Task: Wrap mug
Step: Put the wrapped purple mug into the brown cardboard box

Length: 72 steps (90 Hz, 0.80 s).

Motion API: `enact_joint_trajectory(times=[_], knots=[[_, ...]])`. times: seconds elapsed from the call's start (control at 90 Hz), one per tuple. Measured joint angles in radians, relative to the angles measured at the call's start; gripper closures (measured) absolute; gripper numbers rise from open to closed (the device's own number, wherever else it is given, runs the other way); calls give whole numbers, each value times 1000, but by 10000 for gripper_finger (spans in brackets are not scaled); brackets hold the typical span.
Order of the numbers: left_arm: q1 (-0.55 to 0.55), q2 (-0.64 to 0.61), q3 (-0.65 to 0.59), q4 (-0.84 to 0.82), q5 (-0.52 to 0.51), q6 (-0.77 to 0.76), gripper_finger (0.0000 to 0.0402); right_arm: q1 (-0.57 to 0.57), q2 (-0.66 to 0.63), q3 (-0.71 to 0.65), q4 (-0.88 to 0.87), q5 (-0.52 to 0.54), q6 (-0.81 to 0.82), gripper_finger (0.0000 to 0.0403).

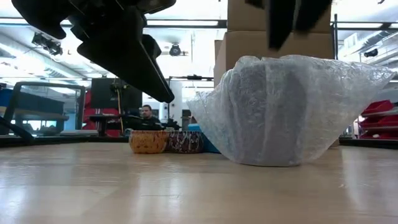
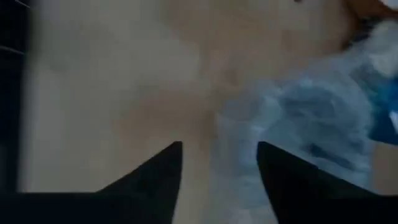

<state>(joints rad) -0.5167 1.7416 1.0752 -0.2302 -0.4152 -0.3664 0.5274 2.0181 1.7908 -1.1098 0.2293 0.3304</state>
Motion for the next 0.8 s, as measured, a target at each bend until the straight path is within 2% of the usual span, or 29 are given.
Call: enact_joint_trajectory(times=[0.2,0.411,0.622,0.689,0.8], knots=[[0,0,0,-2,0,0,249,-53,116,0,-9,-76,-24,147],[0,0,0,-19,1,0,249,-84,236,8,-28,-113,-67,136],[0,0,0,-68,0,-4,249,-96,221,3,-35,-118,-65,177],[0,-3,0,-81,13,-4,249,-97,202,0,-35,-107,-63,204],[0,-25,27,-139,92,-6,249,-98,182,-2,-36,-83,-62,270]])
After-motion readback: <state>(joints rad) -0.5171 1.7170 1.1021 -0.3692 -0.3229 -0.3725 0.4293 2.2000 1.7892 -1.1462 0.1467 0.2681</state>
